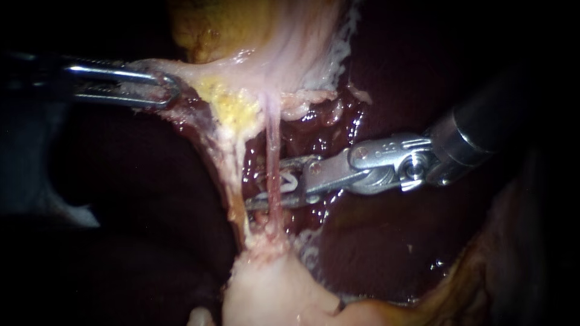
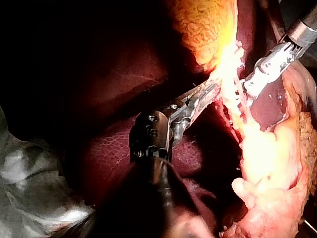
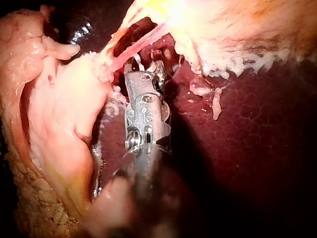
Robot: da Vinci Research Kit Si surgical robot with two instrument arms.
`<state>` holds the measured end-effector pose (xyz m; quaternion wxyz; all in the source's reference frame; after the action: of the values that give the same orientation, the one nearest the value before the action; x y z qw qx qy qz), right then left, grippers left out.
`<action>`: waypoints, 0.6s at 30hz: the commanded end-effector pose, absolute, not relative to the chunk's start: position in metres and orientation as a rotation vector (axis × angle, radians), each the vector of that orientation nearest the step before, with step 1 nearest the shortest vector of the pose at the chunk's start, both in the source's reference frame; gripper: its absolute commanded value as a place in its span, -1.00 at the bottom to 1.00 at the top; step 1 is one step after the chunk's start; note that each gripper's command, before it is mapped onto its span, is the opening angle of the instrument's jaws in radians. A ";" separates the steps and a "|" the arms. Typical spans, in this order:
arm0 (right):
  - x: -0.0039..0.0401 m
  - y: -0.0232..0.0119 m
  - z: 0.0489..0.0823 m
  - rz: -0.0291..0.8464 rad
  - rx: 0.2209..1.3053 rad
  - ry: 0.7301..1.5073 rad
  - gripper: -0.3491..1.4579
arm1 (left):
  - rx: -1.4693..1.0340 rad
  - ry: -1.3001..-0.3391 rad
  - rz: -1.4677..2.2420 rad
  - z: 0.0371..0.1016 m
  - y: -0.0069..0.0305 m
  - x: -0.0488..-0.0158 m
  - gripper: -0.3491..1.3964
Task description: Clipping first clip left tube
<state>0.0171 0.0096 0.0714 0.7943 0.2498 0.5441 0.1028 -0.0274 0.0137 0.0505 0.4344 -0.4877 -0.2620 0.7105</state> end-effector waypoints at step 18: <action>0.0172 0.0096 0.0714 0.232 0.526 1.197 -0.07 | -1.215 -0.653 1.770 0.0505 0.0137 -0.0273 -1.00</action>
<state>0.0172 0.0096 0.0712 0.7880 0.2421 0.5553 0.1098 -0.0273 0.0137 0.0505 0.4341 -0.4877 -0.2623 0.7106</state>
